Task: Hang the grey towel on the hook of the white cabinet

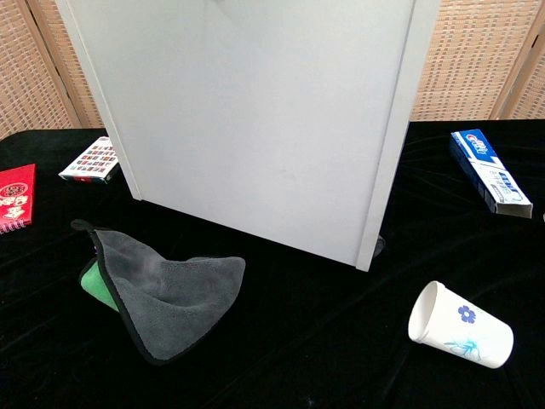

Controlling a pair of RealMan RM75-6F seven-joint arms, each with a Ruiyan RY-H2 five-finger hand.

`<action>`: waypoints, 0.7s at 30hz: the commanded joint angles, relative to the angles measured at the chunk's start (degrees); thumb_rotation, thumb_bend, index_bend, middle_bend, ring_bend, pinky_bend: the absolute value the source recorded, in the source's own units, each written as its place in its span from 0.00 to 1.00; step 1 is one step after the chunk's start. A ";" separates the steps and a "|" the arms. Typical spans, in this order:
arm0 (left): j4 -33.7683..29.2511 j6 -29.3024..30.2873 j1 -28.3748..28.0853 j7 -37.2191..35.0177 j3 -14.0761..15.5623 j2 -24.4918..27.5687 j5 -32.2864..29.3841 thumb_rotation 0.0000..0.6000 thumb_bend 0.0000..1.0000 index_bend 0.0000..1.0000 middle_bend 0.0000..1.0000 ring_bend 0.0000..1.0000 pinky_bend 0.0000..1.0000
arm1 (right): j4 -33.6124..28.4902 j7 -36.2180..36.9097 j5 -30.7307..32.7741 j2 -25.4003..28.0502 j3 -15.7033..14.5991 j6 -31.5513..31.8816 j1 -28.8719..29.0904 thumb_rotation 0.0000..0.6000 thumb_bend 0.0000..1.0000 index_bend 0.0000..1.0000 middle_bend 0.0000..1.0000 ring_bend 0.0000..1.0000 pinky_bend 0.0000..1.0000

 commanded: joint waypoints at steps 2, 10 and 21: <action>-1.22 -1.90 0.06 1.06 0.06 0.75 -0.96 1.00 0.03 0.00 0.00 0.00 0.00 | 0.09 0.34 -0.41 -0.03 -0.26 0.50 0.12 1.00 0.15 0.00 0.00 0.00 0.00; -1.20 -3.27 0.17 1.25 -0.69 0.52 -1.03 1.00 0.03 0.00 0.00 0.00 0.00 | 0.42 1.91 -0.29 0.02 0.04 0.99 0.09 1.00 0.15 0.00 0.00 0.00 0.00; 0.32 -4.32 -0.36 3.08 -3.96 -1.87 -3.41 1.00 0.05 0.00 0.15 0.23 0.20 | 0.09 3.38 0.42 0.36 0.35 0.85 0.13 1.00 0.15 0.00 0.00 0.00 0.00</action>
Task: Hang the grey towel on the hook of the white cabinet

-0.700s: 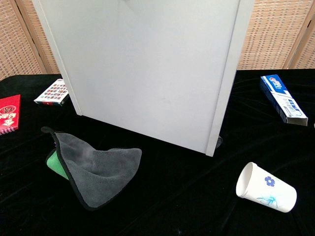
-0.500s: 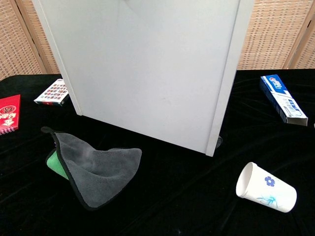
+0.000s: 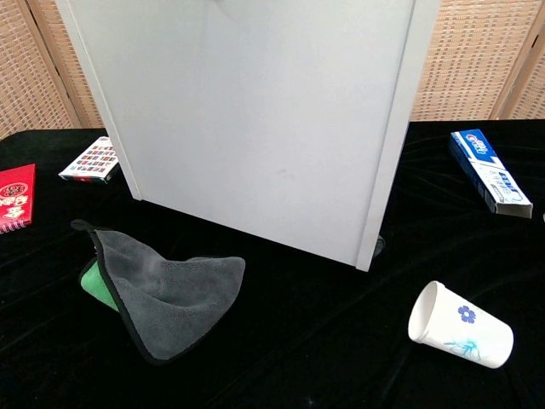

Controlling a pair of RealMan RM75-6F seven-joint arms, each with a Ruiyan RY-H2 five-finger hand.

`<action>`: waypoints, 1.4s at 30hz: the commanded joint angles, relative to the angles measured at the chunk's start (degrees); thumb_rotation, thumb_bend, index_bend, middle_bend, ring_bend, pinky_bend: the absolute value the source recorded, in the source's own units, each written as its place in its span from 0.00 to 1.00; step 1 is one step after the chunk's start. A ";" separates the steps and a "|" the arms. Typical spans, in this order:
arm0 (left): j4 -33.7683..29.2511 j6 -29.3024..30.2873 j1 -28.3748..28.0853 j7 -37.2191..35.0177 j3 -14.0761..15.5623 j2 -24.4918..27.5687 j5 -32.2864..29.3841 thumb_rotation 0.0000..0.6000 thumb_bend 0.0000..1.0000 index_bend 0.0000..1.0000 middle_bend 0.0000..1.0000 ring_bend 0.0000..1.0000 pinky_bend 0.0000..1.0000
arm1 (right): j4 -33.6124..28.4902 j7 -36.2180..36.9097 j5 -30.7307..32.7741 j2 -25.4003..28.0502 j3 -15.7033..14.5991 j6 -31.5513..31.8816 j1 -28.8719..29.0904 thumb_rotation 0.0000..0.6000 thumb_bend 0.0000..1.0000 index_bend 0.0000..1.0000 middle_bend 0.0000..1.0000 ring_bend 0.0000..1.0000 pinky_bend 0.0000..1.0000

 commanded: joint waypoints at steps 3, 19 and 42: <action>2.83 -3.02 -2.27 2.72 -3.14 -3.11 -2.66 1.00 0.06 0.02 0.51 0.55 0.47 | 0.11 0.30 -0.10 0.06 -0.08 0.06 -0.05 1.00 0.15 0.00 0.00 0.00 0.00; 7.93 -29.46 -17.96 17.26 -10.47 -9.45 -24.28 1.00 0.07 0.16 0.79 0.75 0.65 | 0.06 1.45 0.68 0.26 0.09 -0.62 0.13 1.00 0.15 0.00 0.00 0.00 0.00; 19.87 -33.16 -27.71 28.32 -7.79 -21.92 -39.75 1.00 0.07 0.21 0.79 0.75 0.65 | 0.72 4.82 1.61 0.66 0.83 -0.18 0.16 1.00 0.15 0.00 0.00 0.00 0.00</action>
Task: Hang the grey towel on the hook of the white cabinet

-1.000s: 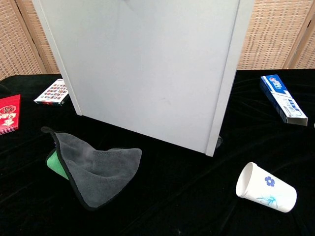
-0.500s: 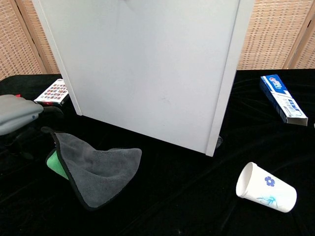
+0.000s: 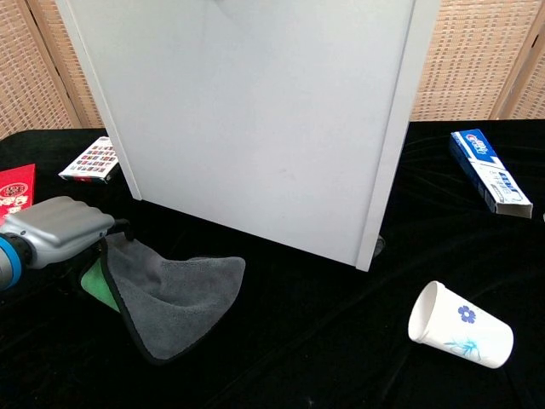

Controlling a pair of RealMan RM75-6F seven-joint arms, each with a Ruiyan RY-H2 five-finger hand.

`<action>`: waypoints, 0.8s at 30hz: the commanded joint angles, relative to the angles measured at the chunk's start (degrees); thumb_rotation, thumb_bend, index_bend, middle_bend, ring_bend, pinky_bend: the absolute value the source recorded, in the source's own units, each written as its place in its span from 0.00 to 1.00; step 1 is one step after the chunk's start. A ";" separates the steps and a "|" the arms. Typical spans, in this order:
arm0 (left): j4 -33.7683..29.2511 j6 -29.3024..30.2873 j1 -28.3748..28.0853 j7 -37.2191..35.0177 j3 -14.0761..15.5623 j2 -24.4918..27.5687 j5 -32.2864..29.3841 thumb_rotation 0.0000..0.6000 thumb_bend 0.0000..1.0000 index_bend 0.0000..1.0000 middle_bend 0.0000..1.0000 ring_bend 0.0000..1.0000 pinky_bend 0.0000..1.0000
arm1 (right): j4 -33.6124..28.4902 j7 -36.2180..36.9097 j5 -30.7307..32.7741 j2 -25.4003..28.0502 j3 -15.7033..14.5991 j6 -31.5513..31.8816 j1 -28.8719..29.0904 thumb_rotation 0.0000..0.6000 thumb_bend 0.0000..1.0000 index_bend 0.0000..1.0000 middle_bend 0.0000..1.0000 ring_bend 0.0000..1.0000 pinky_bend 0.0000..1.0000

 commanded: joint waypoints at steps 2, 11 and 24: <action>1.22 0.13 -0.82 -0.06 0.35 -0.85 -1.07 1.00 0.15 0.23 0.79 0.75 0.65 | 0.14 0.23 0.05 -0.05 0.02 -0.04 0.02 1.00 0.15 0.00 0.00 0.00 0.00; 4.85 3.50 -1.44 -1.36 2.20 -3.73 2.95 1.00 0.63 0.40 0.79 0.75 0.65 | 0.33 0.02 -0.22 -0.29 -0.22 -0.29 0.13 1.00 0.15 0.00 0.00 0.00 0.00; -1.47 15.00 -0.59 -3.80 6.83 2.35 22.35 1.00 0.66 0.71 0.79 0.75 0.65 | 0.06 0.48 -0.94 -0.04 -0.34 0.61 -0.13 1.00 0.15 0.00 0.00 0.00 0.00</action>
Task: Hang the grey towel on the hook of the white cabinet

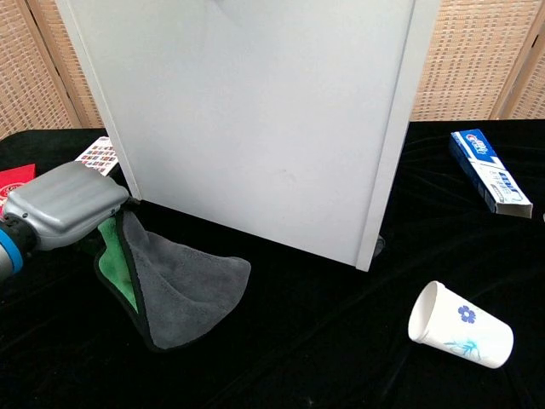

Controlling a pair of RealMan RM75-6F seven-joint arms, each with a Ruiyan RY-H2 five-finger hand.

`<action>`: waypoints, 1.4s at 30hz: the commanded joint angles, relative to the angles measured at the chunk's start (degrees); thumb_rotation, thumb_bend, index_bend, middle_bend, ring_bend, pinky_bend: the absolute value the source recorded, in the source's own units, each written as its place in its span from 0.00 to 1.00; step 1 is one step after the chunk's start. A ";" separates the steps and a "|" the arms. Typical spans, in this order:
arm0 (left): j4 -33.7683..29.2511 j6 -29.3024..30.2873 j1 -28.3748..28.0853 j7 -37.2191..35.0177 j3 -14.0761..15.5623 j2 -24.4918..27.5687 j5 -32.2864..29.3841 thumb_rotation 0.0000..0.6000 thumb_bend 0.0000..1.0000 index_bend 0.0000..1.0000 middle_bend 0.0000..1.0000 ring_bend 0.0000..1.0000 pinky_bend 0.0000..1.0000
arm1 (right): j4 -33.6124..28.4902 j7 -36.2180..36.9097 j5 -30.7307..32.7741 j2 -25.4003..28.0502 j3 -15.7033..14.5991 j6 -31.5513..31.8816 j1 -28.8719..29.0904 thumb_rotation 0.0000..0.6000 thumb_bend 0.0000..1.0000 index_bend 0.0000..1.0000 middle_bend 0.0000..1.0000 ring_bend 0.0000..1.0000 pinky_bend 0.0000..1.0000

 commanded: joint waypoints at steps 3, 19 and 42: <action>-4.94 5.11 -0.28 0.23 2.75 5.13 10.60 1.00 0.66 0.74 0.79 0.75 0.65 | -0.15 -0.01 -0.12 0.02 -0.02 0.29 -0.12 1.00 0.15 0.00 0.00 0.00 0.00; -23.39 9.07 -1.88 10.70 0.08 16.61 25.31 1.00 0.66 0.76 0.79 0.75 0.65 | -0.56 0.79 -0.45 0.48 0.05 1.15 -0.43 1.00 0.15 0.00 0.00 0.00 0.00; -27.72 3.61 -4.58 18.16 -6.06 12.06 26.64 1.00 0.66 0.77 0.79 0.75 0.65 | -0.68 2.44 -0.20 1.06 0.45 1.62 -0.54 1.00 0.15 0.00 0.00 0.00 0.00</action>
